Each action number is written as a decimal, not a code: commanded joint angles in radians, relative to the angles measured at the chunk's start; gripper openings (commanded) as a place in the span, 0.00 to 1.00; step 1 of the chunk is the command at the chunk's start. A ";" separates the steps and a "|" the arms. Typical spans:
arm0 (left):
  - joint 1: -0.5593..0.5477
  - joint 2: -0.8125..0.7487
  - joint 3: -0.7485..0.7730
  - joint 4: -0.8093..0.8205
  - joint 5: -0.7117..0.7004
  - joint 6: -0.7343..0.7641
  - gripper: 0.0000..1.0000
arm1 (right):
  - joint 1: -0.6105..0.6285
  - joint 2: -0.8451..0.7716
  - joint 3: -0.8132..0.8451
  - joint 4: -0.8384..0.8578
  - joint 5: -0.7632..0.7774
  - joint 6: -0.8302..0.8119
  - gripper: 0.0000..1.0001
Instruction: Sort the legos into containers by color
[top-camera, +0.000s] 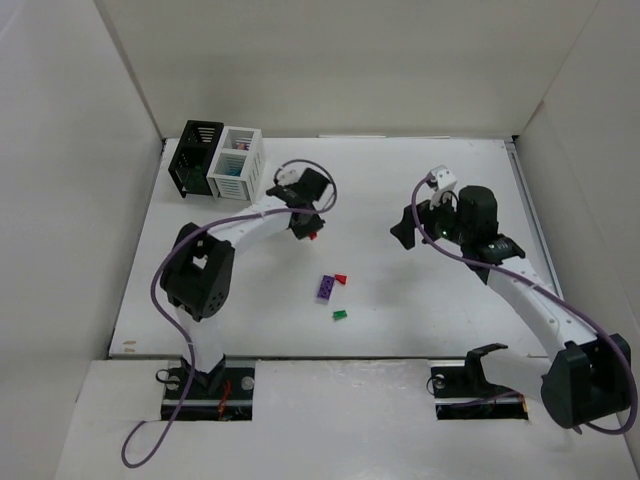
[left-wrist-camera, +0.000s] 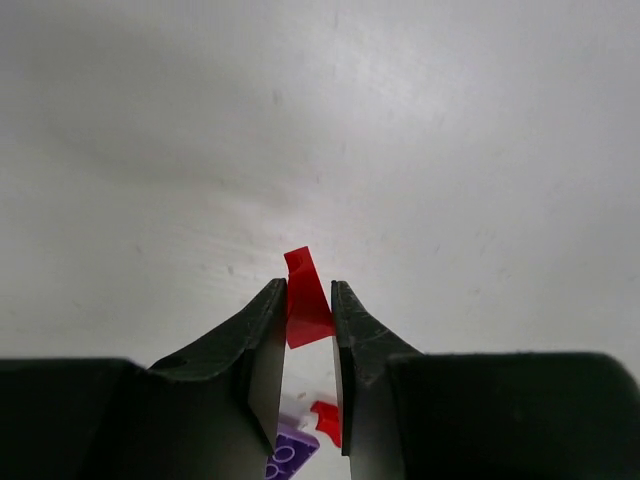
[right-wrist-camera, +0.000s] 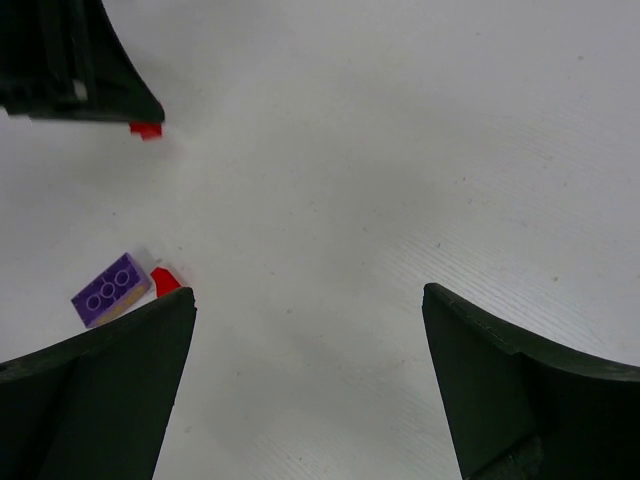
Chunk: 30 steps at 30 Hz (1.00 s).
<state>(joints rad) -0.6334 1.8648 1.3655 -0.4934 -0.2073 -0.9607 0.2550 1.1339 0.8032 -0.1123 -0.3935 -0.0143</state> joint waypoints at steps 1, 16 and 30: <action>0.106 -0.130 0.110 -0.019 -0.075 0.129 0.14 | -0.014 -0.037 0.004 0.025 0.054 -0.021 1.00; 0.569 0.089 0.648 0.040 0.006 0.436 0.17 | -0.023 0.102 0.140 0.060 0.180 0.016 1.00; 0.709 0.356 0.900 0.177 0.128 0.548 0.21 | -0.013 0.377 0.367 0.088 0.189 0.066 1.00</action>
<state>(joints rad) 0.0776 2.2219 2.2089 -0.4114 -0.1078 -0.4587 0.2367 1.5009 1.1065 -0.0750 -0.2077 0.0322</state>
